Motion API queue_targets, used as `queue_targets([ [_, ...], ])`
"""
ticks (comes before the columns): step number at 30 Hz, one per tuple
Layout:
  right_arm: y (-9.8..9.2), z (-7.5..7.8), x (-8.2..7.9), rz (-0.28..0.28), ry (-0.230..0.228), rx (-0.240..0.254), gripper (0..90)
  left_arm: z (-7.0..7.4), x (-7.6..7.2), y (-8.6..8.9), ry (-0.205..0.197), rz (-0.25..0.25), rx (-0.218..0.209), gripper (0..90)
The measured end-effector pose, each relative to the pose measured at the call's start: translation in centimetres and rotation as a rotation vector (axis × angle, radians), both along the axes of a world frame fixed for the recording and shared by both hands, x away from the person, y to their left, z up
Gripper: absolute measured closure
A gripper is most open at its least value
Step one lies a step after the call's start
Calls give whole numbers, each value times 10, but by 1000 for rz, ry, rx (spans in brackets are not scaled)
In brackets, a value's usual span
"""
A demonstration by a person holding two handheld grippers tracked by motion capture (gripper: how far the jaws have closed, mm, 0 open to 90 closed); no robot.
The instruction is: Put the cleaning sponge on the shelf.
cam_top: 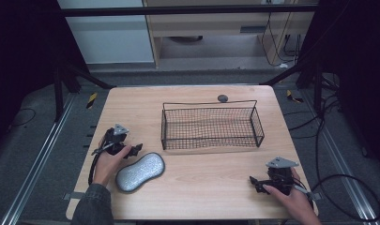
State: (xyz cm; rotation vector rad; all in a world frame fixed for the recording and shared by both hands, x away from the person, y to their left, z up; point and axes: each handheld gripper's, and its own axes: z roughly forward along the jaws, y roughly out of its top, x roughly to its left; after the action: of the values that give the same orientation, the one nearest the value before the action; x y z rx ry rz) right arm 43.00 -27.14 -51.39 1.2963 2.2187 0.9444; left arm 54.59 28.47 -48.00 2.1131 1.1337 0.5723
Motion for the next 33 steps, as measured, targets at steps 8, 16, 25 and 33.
queue_targets([
  [8,0,0,0,0,0,0,3,23,-30,2,-1,-16,17,43],
  [16,0,0,0,0,0,0,4,51,-57,-22,2,-85,91,47],
  [25,0,0,0,3,0,0,4,56,-69,-37,51,-143,160,41],
  [33,0,0,0,5,1,0,3,51,-72,-52,134,-214,250,48],
])
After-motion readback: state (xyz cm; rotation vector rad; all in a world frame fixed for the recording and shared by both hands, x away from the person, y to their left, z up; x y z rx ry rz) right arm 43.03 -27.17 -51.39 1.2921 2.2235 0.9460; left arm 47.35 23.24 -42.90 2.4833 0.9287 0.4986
